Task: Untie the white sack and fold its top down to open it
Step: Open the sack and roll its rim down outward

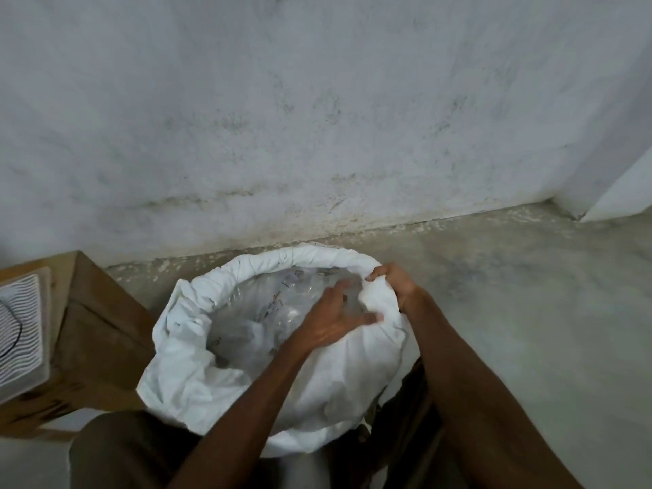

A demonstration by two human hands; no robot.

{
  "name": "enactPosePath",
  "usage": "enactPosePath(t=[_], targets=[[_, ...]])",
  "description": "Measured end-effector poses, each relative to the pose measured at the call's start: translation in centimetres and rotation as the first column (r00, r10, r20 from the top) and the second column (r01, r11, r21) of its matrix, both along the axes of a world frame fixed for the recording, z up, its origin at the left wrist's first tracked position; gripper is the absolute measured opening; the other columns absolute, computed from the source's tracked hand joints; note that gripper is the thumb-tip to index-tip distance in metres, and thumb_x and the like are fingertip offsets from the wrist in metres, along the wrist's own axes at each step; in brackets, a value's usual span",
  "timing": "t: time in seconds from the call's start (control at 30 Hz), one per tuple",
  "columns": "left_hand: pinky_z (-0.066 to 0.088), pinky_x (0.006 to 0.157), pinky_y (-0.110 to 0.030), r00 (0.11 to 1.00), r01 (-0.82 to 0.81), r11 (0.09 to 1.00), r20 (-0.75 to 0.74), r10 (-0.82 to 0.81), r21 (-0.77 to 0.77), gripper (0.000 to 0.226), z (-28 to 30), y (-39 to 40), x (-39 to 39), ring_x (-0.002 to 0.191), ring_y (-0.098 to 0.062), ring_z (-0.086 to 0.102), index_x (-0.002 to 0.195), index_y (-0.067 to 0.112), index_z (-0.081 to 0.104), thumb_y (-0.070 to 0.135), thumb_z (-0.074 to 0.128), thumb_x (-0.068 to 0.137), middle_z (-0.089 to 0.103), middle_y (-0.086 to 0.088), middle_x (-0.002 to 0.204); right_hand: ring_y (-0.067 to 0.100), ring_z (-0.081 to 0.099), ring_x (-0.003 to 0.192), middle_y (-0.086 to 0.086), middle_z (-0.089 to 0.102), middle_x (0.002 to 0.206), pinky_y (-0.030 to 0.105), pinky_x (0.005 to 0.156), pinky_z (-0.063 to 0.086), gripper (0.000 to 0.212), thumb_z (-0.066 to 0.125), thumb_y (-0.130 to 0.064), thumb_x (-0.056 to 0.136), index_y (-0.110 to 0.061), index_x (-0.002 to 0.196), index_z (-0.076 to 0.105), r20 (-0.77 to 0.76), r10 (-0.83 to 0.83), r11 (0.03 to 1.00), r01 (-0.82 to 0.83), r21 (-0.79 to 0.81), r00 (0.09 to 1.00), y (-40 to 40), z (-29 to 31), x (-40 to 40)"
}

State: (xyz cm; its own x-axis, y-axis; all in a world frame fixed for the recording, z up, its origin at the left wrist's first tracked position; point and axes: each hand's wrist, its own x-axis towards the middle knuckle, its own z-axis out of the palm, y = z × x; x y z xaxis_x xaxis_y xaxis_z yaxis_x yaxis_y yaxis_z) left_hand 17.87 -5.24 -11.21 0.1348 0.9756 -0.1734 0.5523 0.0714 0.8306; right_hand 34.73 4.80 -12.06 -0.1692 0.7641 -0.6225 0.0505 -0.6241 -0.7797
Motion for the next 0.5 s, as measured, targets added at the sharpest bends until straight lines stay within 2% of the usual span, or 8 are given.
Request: enactPosePath(t=[0.07, 0.1, 0.2, 0.23, 0.3, 0.33, 0.4, 0.5], targets=[[0.048, 0.095, -0.033, 0.981, 0.093, 0.996, -0.172, -0.092, -0.008, 0.115, -0.6, -1.5, 0.1, 0.113, -0.009, 0.051, 0.147, 0.028, 0.031, 0.061, 0.086, 0.051, 0.051, 0.008, 0.132, 0.032, 0.069, 0.069, 0.022, 0.070, 0.087, 0.038, 0.072, 0.058, 0.023, 0.062, -0.014, 0.087, 0.005, 0.098, 0.070, -0.012, 0.012, 1.000, -0.012, 0.016, 1.000, -0.4, -0.1, -0.6], [0.050, 0.092, -0.034, 0.966, 0.119, 0.993, -0.232, -0.109, 0.028, 0.107, -1.1, -1.9, 0.0, 0.110, -0.011, 0.054, 0.142, 0.025, 0.037, 0.054, 0.085, 0.051, 0.055, 0.007, 0.128, 0.034, 0.071, 0.081, 0.024, 0.070, 0.102, 0.045, 0.082, 0.058, 0.032, 0.072, -0.023, 0.083, 0.002, 0.104, 0.071, 0.004, 0.010, 0.999, -0.010, 0.035, 1.000, -0.2, -1.4, -0.5], [0.056, 0.079, -0.037, 0.959, 0.089, 0.981, -0.282, -0.037, 0.173, 0.051, -1.4, -2.6, -0.3, 0.093, -0.021, 0.066, 0.110, 0.017, 0.060, 0.028, 0.073, 0.062, 0.069, 0.000, 0.103, 0.037, 0.064, 0.119, 0.019, 0.058, 0.139, 0.058, 0.105, 0.047, 0.083, 0.085, -0.063, 0.059, -0.018, 0.126, 0.065, 0.091, 0.001, 0.999, -0.006, 0.052, 0.996, 0.2, -5.6, -0.6], [0.056, 0.073, -0.036, 0.952, 0.078, 0.974, -0.305, -0.009, 0.213, 0.040, -1.3, -2.6, -0.3, 0.088, -0.024, 0.067, 0.103, 0.014, 0.062, 0.021, 0.069, 0.064, 0.069, -0.003, 0.097, 0.039, 0.056, 0.127, 0.020, 0.052, 0.144, 0.057, 0.109, 0.043, 0.103, 0.081, -0.075, 0.053, -0.019, 0.136, 0.055, 0.208, -0.014, 0.999, 0.007, 0.034, 0.978, -1.8, -3.6, -1.3], [0.050, 0.065, -0.032, 0.939, 0.042, 0.958, -0.338, 0.059, 0.283, 0.027, -0.7, -2.5, -0.1, 0.080, -0.026, 0.065, 0.093, 0.012, 0.059, 0.016, 0.066, 0.067, 0.068, -0.005, 0.089, 0.040, 0.040, 0.137, 0.020, 0.035, 0.151, 0.054, 0.114, 0.032, 0.128, 0.068, -0.089, 0.053, -0.017, 0.151, 0.028, 0.513, -0.112, 0.993, 0.082, 0.082, 0.851, -7.0, 2.2, -3.7], [0.048, 0.064, -0.031, 0.940, 0.018, 0.949, -0.329, 0.091, 0.314, 0.025, -0.4, -2.5, 0.2, 0.076, -0.025, 0.064, 0.091, 0.013, 0.058, 0.015, 0.068, 0.068, 0.067, -0.005, 0.087, 0.041, 0.034, 0.139, 0.019, 0.028, 0.153, 0.054, 0.114, 0.030, 0.134, 0.063, -0.092, 0.054, -0.016, 0.154, 0.018, 0.534, -0.168, 0.985, 0.161, 0.060, 0.828, -8.9, 3.1, -4.5], [0.050, 0.065, -0.032, 0.945, -0.013, 0.936, -0.301, 0.127, 0.352, 0.027, 0.0, -2.4, 0.8, 0.074, -0.021, 0.063, 0.094, 0.012, 0.061, 0.017, 0.071, 0.070, 0.068, -0.004, 0.086, 0.043, 0.030, 0.141, 0.019, 0.022, 0.156, 0.057, 0.115, 0.030, 0.142, 0.063, -0.094, 0.050, -0.015, 0.156, 0.011, 0.405, -0.302, 0.945, 0.327, 0.007, 0.863, -12.0, 3.8, -5.5], [0.049, 0.065, -0.029, 0.967, 0.008, 0.924, -0.239, 0.091, 0.381, 0.024, 0.2, -3.1, 0.7, 0.074, -0.019, 0.065, 0.094, 0.010, 0.065, 0.011, 0.073, 0.072, 0.069, 0.000, 0.085, 0.040, 0.039, 0.136, 0.017, 0.031, 0.153, 0.060, 0.109, 0.039, 0.161, 0.066, -0.094, 0.025, -0.010, 0.154, 0.019, 0.238, -0.466, 0.865, 0.495, -0.083, 0.852, -13.6, 2.5, -5.9]])
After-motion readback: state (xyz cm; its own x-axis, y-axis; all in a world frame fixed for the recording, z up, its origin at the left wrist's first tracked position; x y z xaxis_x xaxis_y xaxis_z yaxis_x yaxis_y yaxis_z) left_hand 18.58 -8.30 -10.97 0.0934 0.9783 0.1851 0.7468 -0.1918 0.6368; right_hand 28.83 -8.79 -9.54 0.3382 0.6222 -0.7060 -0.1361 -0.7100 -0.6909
